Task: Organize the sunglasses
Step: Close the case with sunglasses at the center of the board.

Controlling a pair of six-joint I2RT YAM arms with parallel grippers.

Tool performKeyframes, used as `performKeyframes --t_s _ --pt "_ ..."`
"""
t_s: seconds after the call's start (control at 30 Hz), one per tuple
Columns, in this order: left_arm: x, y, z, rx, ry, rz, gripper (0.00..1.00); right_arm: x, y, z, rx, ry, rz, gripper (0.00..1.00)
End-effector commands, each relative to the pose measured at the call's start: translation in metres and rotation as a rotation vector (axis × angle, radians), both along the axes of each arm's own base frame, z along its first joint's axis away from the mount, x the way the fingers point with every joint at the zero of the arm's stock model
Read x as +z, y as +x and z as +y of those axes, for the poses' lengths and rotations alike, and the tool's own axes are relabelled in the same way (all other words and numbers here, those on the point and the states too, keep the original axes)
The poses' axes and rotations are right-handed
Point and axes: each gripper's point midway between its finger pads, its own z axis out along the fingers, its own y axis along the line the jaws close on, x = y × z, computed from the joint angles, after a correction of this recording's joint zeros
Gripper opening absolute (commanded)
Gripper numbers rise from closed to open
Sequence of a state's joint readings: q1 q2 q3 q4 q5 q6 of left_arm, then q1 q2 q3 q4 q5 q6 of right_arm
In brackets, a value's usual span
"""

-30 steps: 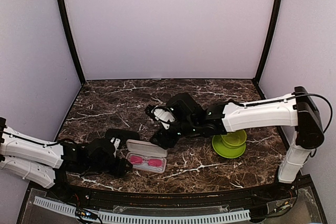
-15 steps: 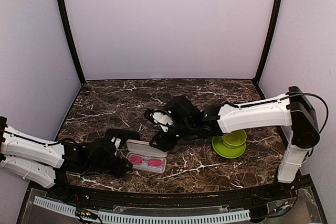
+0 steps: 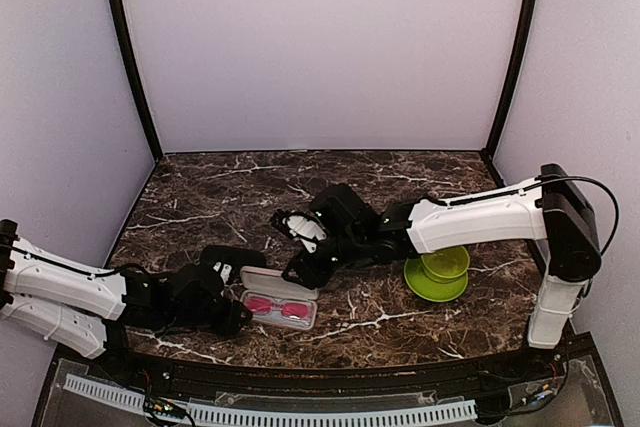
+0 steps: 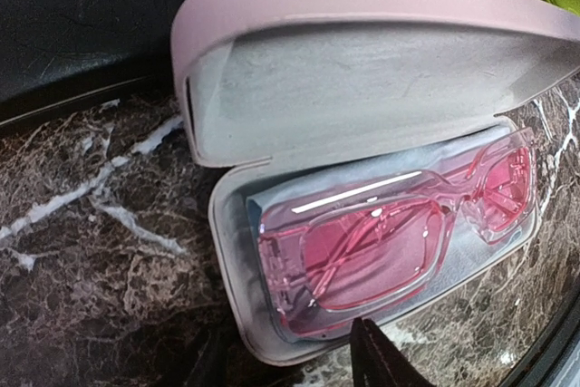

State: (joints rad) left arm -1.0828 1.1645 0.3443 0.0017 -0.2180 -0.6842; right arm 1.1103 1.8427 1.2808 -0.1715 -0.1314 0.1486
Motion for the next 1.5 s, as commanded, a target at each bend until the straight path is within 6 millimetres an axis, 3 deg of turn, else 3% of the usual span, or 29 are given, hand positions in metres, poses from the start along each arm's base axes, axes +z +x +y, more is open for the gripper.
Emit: performKeyframes --t_s 0.0,0.27,0.57,0.9,1.2,1.47 --pt "0.006 0.003 -0.006 -0.003 -0.013 -0.010 0.48 0.012 0.006 0.012 0.002 0.059 0.002 0.47" --pt "0.002 0.000 -0.006 -0.005 -0.009 0.008 0.47 0.007 0.002 0.015 0.017 0.066 0.037 0.45" --pt "-0.001 -0.002 -0.004 0.004 -0.012 0.023 0.46 -0.001 -0.004 0.017 0.033 0.067 0.071 0.26" --pt "-0.003 -0.003 0.000 0.030 -0.013 0.035 0.44 -0.010 -0.011 0.018 0.038 0.065 0.103 0.17" --pt "-0.009 -0.006 0.005 0.052 0.000 0.039 0.42 -0.016 -0.024 0.021 0.034 0.059 0.097 0.14" --pt "-0.011 -0.009 0.006 0.045 0.015 0.040 0.42 0.013 -0.013 0.017 -0.016 0.118 0.044 0.24"
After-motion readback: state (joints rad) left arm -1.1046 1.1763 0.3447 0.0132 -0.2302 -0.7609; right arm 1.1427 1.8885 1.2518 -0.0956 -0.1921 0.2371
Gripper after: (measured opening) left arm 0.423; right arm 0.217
